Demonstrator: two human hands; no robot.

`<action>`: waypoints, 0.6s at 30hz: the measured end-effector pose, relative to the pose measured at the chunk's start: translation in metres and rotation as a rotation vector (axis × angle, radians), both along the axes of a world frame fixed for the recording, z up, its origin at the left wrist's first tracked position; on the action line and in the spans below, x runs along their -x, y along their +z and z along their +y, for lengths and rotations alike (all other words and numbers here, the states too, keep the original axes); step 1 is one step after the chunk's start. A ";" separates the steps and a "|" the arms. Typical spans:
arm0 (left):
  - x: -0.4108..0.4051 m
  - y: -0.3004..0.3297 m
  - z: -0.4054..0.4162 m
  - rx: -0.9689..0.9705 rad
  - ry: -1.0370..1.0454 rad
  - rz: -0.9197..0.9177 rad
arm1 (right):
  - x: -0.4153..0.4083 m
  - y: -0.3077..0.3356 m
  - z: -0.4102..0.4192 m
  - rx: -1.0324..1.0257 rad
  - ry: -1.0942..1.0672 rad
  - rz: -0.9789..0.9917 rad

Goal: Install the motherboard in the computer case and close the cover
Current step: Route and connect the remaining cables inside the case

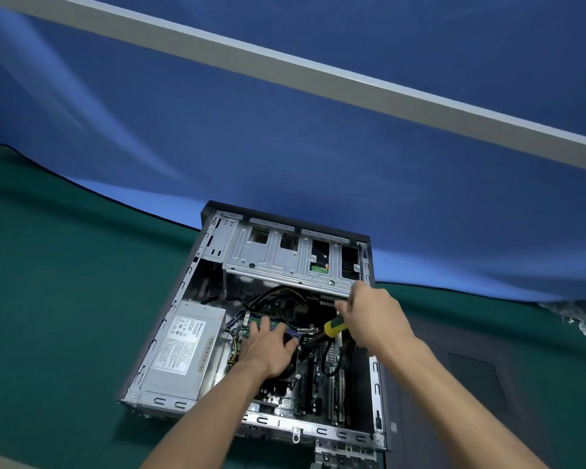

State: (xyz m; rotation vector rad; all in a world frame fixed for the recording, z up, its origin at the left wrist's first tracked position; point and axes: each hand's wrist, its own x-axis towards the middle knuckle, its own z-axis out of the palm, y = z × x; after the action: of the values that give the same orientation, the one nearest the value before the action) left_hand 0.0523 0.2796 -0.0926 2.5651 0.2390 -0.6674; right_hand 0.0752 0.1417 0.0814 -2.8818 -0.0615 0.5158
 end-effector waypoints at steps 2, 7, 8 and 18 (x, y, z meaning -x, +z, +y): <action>0.000 0.001 0.000 -0.003 0.002 -0.005 | 0.004 -0.006 0.001 0.139 0.031 -0.132; 0.001 0.002 0.000 0.000 0.004 -0.005 | 0.002 -0.004 0.000 0.089 0.101 -0.045; 0.001 0.003 0.000 -0.001 0.003 -0.007 | 0.002 -0.004 0.001 0.118 0.107 -0.073; 0.000 0.001 0.001 0.000 0.001 -0.025 | 0.004 0.001 0.014 0.108 0.025 -0.078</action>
State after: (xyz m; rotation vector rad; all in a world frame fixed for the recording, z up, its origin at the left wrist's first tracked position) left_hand 0.0527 0.2809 -0.0918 2.5719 0.2316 -0.6345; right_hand 0.0709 0.1560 0.0822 -3.0102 -0.0846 0.4242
